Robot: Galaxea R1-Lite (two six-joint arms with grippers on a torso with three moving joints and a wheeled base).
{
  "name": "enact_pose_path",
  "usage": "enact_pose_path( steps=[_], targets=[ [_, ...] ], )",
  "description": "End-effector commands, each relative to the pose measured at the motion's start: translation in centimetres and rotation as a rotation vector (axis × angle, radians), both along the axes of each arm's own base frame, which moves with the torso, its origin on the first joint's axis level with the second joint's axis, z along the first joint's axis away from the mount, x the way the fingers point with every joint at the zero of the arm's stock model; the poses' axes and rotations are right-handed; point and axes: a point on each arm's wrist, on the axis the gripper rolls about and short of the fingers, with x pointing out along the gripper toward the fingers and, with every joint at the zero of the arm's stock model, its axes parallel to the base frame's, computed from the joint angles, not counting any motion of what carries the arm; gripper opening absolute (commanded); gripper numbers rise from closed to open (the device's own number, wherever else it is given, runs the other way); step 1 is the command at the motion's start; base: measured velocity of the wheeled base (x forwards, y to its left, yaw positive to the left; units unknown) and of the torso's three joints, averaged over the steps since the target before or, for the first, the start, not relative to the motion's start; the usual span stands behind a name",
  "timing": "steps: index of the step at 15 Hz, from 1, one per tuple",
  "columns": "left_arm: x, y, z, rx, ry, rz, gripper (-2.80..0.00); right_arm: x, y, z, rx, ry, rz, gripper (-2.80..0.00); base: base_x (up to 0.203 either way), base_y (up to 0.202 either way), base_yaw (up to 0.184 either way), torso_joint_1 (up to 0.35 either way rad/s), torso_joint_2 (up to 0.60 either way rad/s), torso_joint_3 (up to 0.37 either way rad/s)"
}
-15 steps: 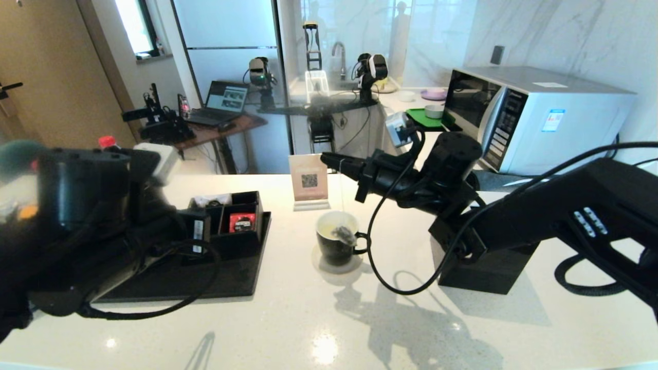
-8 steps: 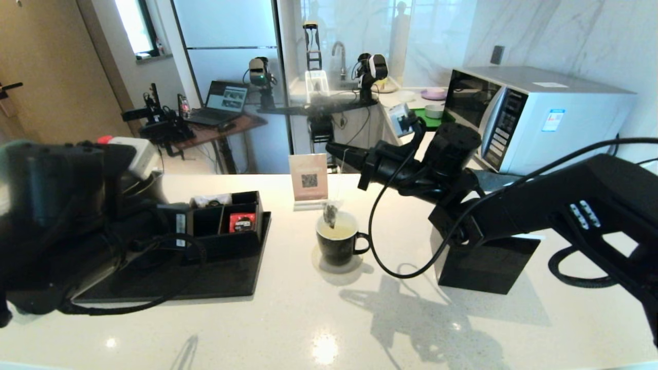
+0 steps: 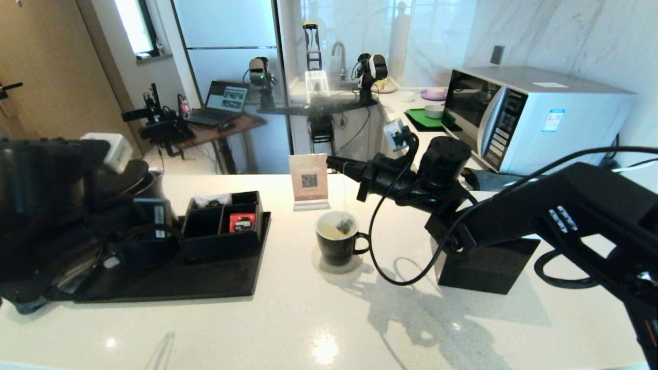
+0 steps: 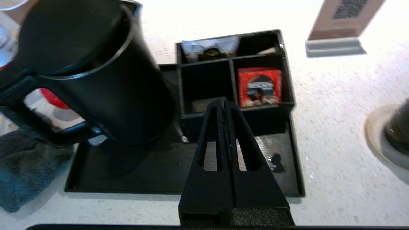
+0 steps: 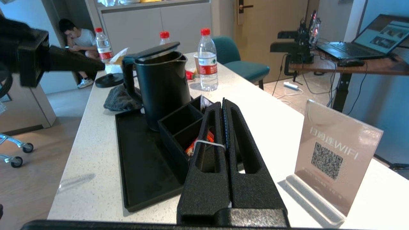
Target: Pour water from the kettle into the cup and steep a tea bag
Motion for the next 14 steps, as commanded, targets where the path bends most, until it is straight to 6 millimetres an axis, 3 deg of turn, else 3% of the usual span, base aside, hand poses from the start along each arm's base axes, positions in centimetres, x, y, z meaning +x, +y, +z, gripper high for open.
enact_pose_path(
  steps=[1,6,14],
  targets=[
    [0.4,0.5,0.5,-0.008,-0.019,0.019,-2.8,0.0,0.1,-0.4,-0.004,0.004,0.005,-2.8,0.0,0.0,0.0,0.0,0.0,0.0],
    [1.6,1.8,1.9,-0.015,-0.059,0.078,-2.8,0.0,0.0,-0.6,-0.006,0.008,0.004,-2.8,0.0,0.0,0.0,0.0,0.0,0.0],
    [4.8,7.3,3.4,0.003,-0.081,0.23,-2.8,0.0,0.0,-0.7,-0.009,0.01,0.004,-2.8,0.0,0.0,0.0,0.0,0.0,0.0]
  ],
)
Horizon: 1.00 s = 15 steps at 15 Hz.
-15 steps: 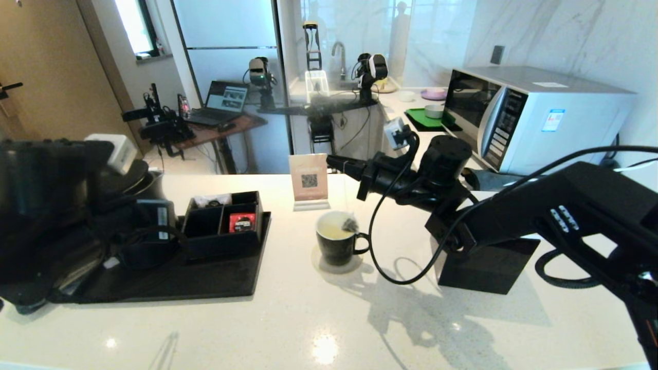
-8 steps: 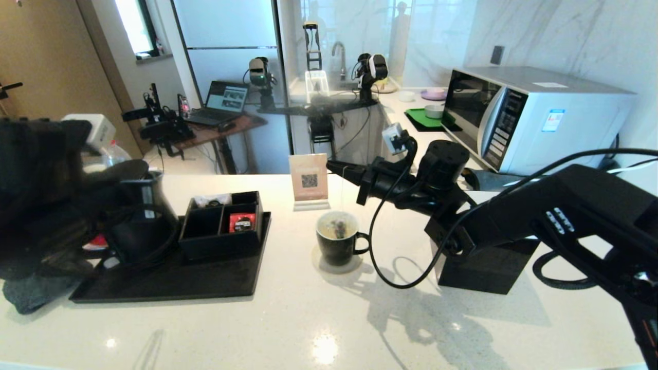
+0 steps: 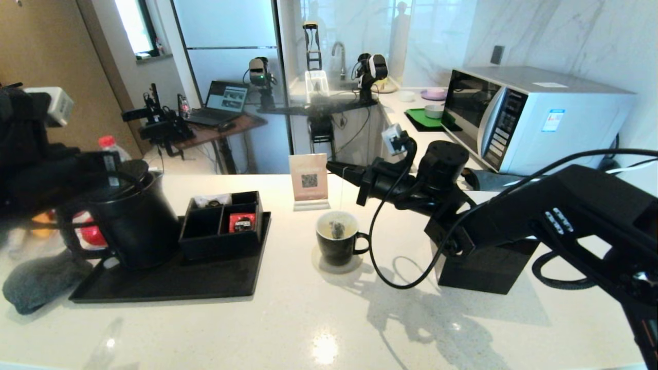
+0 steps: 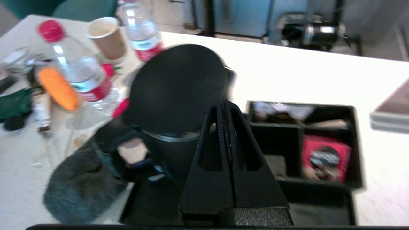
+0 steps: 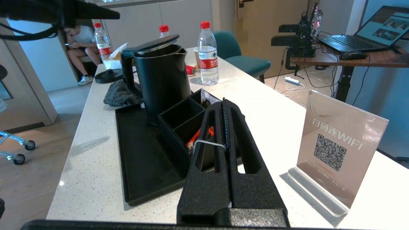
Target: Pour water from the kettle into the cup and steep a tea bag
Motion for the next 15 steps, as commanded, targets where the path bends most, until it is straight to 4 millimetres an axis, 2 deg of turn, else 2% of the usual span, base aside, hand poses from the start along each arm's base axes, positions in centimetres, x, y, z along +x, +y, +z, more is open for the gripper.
enact_pose_path(
  steps=[1,5,8,15],
  targets=[
    [0.9,1.3,-0.1,-0.003,0.033,0.048,-2.8,0.0,0.0,0.0,0.001,-0.003,0.005,-2.8,0.0,0.0,0.0,0.0,0.0,0.0],
    [1.7,3.6,0.1,-0.024,0.085,0.091,-2.8,0.0,0.0,-0.1,0.0,-0.002,0.005,-2.8,0.0,0.0,0.0,0.0,0.0,0.0],
    [3.3,5.1,0.0,-0.034,0.13,0.124,-2.8,0.2,-0.4,-0.5,-0.024,-0.017,-0.013,-2.8,0.0,0.0,0.0,0.0,0.0,0.0],
    [7.5,6.6,-1.4,-0.047,0.191,0.142,-2.8,0.4,-1.0,-0.9,-0.028,-0.009,-0.026,-2.8,0.0,0.0,0.0,0.0,0.0,0.0]
  ],
)
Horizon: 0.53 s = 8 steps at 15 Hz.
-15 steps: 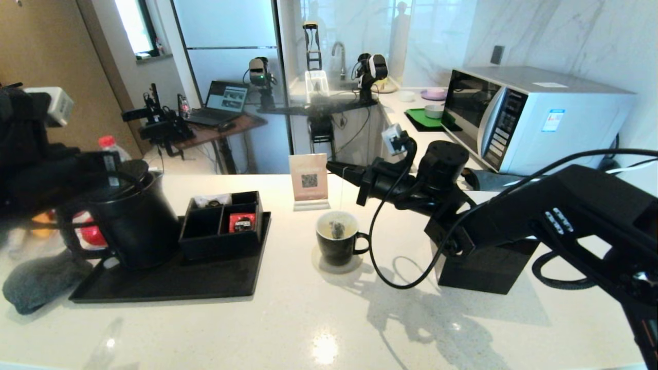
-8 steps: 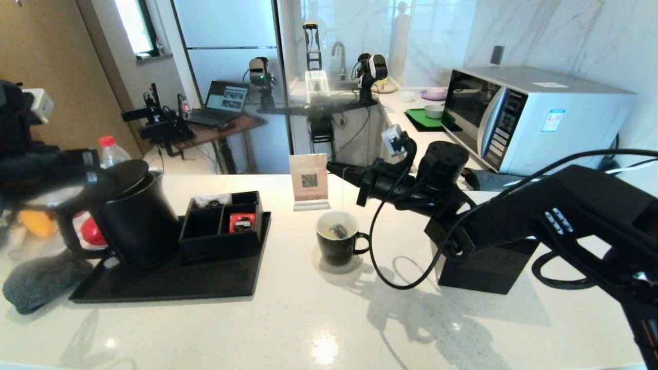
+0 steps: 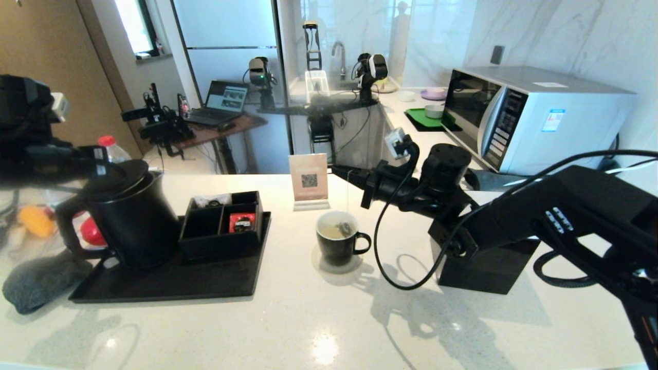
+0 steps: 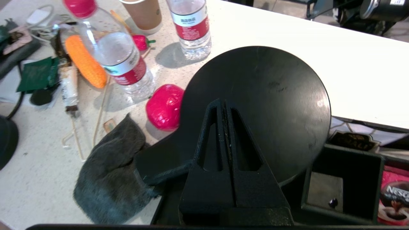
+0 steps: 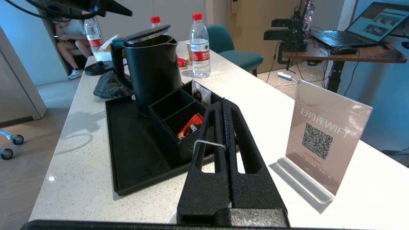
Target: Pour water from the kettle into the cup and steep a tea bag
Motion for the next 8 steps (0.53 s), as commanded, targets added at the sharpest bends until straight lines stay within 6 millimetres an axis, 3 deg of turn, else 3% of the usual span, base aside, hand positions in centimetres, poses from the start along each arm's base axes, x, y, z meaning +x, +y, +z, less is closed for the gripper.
enact_pose_path(
  steps=[1,8],
  targets=[
    [2.0,0.7,-1.3,-0.007,0.03,0.007,-2.8,0.0,-0.2,-0.3,-0.004,0.005,0.001,-2.8,0.0,0.0,0.0,0.0,0.0,0.0],
    [3.8,1.1,-3.6,-0.022,0.089,0.008,-2.8,0.3,-0.8,-0.6,-0.007,0.011,-0.015,-2.8,0.0,0.0,0.0,0.0,0.0,0.0]
  ],
)
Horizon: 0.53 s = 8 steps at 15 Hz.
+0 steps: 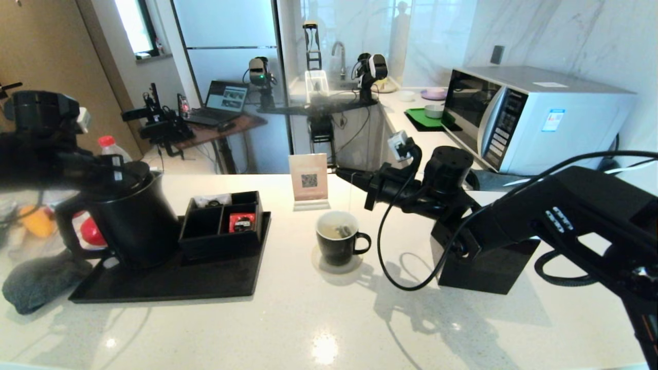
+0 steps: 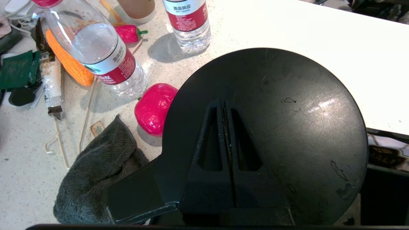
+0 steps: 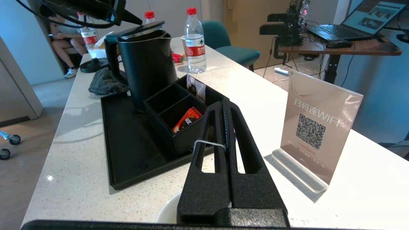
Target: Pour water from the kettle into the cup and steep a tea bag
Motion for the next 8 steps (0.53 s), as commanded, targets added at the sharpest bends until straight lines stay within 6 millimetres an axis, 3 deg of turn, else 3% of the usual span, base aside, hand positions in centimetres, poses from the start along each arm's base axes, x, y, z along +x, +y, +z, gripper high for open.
enact_pose_path(
  steps=[1,8],
  targets=[
    [0.59,0.15,-1.22,-0.008,0.035,0.002,-2.8,0.15,-0.24,-0.08,0.001,-0.002,-0.002,-2.8,0.0,0.0,0.0,0.0,0.0,0.0],
    [1.04,0.03,-1.95,-0.012,0.053,-0.004,-2.8,0.45,-0.62,-0.58,-0.003,0.006,-0.012,-2.8,0.0,0.0,0.0,0.0,0.0,0.0]
  ],
)
